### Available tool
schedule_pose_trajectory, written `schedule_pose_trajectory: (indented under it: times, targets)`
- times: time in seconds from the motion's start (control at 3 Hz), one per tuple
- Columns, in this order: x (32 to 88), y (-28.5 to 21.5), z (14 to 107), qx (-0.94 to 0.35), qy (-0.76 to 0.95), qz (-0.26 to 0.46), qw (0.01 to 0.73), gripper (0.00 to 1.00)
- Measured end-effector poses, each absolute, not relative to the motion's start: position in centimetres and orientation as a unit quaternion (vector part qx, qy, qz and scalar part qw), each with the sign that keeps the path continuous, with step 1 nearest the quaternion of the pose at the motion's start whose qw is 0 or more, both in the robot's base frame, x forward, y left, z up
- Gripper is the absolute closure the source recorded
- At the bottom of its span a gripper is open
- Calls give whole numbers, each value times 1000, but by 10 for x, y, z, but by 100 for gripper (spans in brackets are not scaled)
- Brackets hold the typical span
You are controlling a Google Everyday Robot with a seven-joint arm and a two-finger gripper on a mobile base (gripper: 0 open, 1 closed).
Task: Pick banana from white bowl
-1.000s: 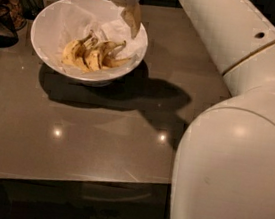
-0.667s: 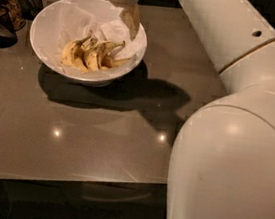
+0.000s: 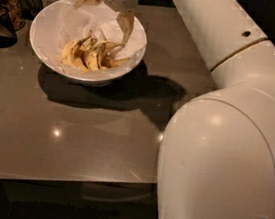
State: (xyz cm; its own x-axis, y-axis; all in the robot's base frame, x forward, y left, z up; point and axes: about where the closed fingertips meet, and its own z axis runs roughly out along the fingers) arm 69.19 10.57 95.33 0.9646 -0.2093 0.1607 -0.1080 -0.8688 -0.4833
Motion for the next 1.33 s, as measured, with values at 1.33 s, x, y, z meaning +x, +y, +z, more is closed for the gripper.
schedule_pose_trajectory:
  times: [1.33]
  targets:
    - [688, 116, 936, -969, 61, -80, 227, 47]
